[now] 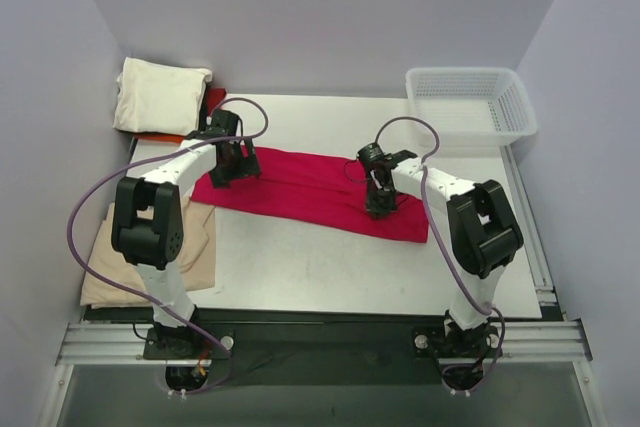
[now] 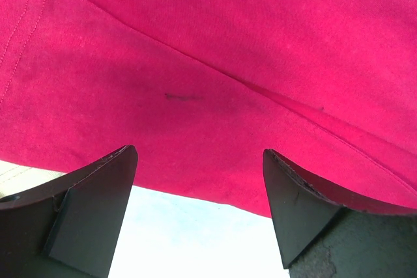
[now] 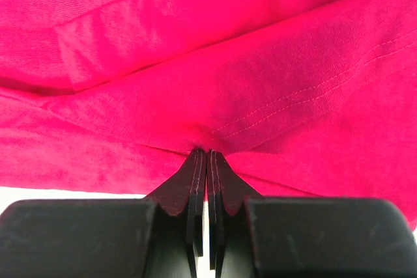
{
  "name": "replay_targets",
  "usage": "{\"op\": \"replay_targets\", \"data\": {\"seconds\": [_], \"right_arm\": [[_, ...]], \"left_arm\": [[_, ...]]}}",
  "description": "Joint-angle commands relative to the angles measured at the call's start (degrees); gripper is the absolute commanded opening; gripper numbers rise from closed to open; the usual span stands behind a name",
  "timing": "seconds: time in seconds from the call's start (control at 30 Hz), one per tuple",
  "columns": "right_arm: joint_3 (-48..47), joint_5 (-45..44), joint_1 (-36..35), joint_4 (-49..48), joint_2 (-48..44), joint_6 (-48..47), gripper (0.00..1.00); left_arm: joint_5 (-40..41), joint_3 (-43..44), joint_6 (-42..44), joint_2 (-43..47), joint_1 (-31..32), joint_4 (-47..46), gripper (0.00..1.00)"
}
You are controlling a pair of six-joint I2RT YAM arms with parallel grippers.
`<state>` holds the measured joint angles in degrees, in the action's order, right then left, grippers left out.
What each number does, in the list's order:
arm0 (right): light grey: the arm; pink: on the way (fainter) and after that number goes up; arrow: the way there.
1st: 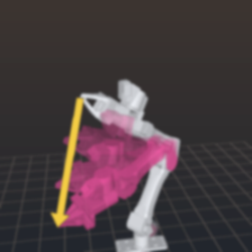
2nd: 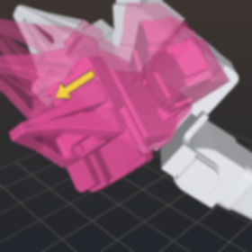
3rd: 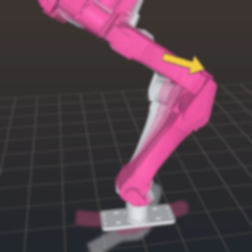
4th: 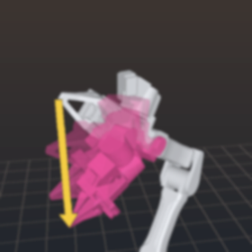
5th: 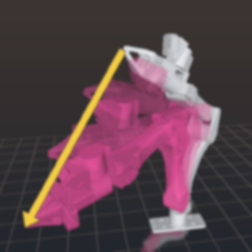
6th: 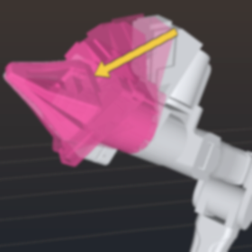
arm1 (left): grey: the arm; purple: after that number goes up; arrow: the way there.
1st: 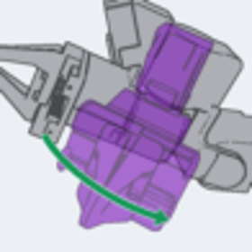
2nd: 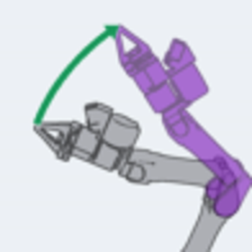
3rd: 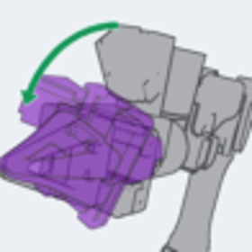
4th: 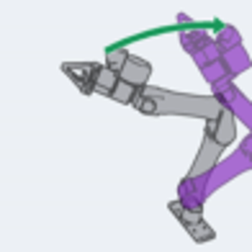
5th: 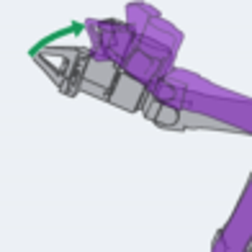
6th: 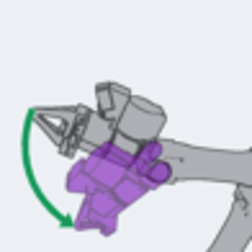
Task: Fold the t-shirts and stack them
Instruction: Fold the other side of the tshirt into a rectangle
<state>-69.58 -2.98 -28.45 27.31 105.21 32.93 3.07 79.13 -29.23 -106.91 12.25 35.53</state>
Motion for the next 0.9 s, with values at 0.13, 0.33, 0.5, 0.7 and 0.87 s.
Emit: {"op": "replay_targets", "data": {"seconds": [0.13, 0.33, 0.5, 0.7, 0.87], "right_arm": [[-5.0, -4.0, -0.9, 4.4, -1.8, -2.5, 0.00], [-10.3, -5.5, -0.7, 5.5, 2.0, -5.6, 0.00], [-17.2, -6.3, -0.3, 6.6, 7.7, -8.1, 0.00], [-23.8, -6.9, 0.5, 7.9, 13.4, -11.0, 0.00], [-28.1, -6.7, 1.2, 8.5, 16.5, -12.4, 0.00]], "left_arm": [[0.5, -0.1, 0.8, 3.4, -0.3, -0.6, 0.89], [0.8, -0.4, 0.7, 3.6, -0.3, -0.6, 0.89], [1.2, -0.2, 0.8, 3.9, -0.4, -0.4, 0.89], [1.8, -0.2, 0.9, 4.2, -0.6, 0.2, 0.89], [1.9, -0.4, 1.0, 4.5, -0.6, 0.5, 0.89]]}}
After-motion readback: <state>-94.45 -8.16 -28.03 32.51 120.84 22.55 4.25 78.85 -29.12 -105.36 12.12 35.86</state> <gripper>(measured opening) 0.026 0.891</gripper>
